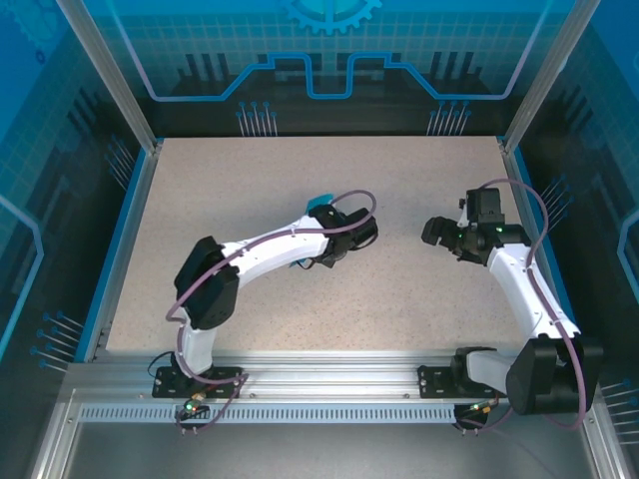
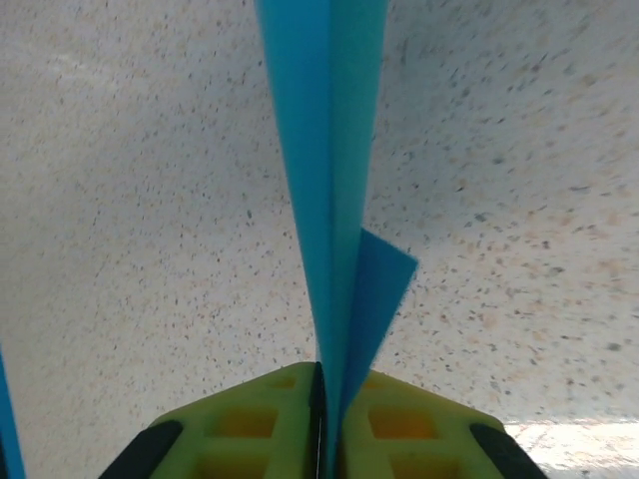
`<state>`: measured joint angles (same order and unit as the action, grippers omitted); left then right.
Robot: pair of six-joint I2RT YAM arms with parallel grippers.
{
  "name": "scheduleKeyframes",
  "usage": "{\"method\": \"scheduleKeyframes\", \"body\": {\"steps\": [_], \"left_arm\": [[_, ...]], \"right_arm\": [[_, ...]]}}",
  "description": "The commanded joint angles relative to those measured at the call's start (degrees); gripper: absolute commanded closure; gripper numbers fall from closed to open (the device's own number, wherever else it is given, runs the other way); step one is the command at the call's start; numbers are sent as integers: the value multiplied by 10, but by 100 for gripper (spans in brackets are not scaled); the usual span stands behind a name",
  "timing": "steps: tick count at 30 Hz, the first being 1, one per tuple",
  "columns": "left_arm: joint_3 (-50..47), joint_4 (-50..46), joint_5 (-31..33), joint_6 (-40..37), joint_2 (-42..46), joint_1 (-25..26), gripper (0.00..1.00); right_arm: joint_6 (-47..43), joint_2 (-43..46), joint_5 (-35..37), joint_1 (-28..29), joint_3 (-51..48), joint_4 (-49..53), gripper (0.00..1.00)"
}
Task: Fold a paper plane with a square sheet of paper (fold left side to right side)
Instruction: Turn over the paper at the center of the table.
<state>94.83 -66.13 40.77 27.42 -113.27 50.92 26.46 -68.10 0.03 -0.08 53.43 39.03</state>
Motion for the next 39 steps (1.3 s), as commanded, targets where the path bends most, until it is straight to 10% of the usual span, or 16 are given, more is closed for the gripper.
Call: {"method": "scheduleKeyframes", "body": {"steps": [1,10,24,39], "left_arm": [[57,-109,36,68,-73,21,82],[121,-113,-59,47,-159,21,76],[129,3,-314,-41,-69,-11,46],[-250,332,-553,10,220,-229,38]], "right_arm": [[-8,9,-7,-11,-11,4,10],[-8,8,-38,-15,-21,-6,10],[-38,-17,-116,-16,-44,-29,9],[3,-147,-215,163,1,-168,34]]}}
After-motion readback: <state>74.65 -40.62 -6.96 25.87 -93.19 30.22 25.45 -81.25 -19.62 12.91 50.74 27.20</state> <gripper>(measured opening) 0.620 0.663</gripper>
